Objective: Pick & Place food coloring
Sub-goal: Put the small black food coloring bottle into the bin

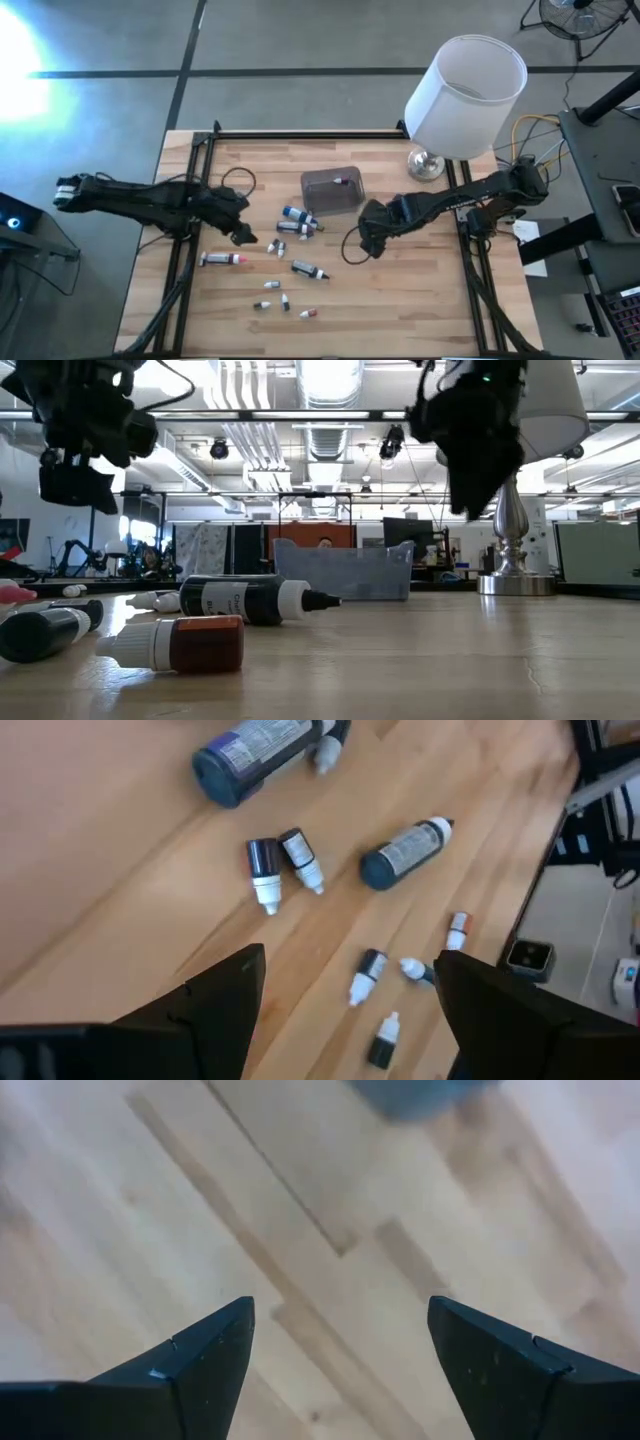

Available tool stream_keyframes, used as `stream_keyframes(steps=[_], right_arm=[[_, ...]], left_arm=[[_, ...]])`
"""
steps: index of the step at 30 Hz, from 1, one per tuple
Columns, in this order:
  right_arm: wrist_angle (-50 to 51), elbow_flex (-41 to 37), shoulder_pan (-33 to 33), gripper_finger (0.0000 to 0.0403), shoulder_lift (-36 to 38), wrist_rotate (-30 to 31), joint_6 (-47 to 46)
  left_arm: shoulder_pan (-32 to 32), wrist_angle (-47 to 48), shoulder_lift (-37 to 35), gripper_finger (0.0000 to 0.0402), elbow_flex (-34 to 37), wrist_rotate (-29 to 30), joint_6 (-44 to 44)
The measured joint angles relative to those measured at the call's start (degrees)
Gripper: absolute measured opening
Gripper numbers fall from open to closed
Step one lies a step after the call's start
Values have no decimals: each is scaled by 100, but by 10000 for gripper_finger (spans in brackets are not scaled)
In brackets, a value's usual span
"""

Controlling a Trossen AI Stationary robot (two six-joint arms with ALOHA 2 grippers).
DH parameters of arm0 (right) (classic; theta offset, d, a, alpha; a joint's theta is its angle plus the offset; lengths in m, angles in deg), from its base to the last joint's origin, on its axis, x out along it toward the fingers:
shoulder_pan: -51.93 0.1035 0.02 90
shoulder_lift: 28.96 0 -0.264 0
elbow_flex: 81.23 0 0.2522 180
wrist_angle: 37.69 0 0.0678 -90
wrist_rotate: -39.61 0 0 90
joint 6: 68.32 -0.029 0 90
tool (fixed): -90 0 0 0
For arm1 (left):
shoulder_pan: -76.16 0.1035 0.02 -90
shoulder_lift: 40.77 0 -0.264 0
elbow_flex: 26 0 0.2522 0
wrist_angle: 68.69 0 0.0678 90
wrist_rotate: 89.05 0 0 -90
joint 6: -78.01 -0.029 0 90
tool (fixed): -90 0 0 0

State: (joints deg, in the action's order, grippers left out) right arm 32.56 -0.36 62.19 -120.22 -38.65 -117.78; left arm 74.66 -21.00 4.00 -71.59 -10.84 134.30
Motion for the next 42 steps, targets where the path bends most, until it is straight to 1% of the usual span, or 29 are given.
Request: stream_keyframes(steps=[3, 7, 13, 16, 20, 24, 27, 32, 35, 40, 42], right_arm=[[10, -266, 196, 292, 0, -85, -347], [5, -466, 338, 298, 0, -128, -415], [5, -517, 338, 306, 0, -119, 330], [15, -506, 339, 306, 0, -121, 571], [19, -514, 337, 300, 0, -114, 639], [2, -530, 338, 293, 1, -116, 563], [-343, -554, 439, 286, 137, 197, 553], [-1511, -835, 583, 270, 904, 714, 586], [-2058, -1163, 573, 266, 1406, 797, 467], [-2241, -1538, 549, 267, 1866, 825, 466], [-2262, -1623, 546, 266, 1943, 975, 841]], left_arm=[[-17, -108, 398, 268, 50, 190, 234], [-13, -260, 1007, 268, 66, 396, 331], [-157, -1256, 2037, 268, 69, 380, 423], [-366, -1097, 2572, 268, -120, 480, 465], [-708, -734, 3093, 266, -480, 983, 529], [-847, -687, 3426, 255, -870, 1435, 595], [-871, -664, 3657, 241, -1020, 1457, 617], [-1037, -646, 3800, 225, -1001, 1495, 794], [-1140, -673, 3814, 224, -990, 1596, 877], [-1188, -694, 3915, 224, -1030, 1792, 892], [-1188, -681, 4039, 224, -1025, 1792, 892]])
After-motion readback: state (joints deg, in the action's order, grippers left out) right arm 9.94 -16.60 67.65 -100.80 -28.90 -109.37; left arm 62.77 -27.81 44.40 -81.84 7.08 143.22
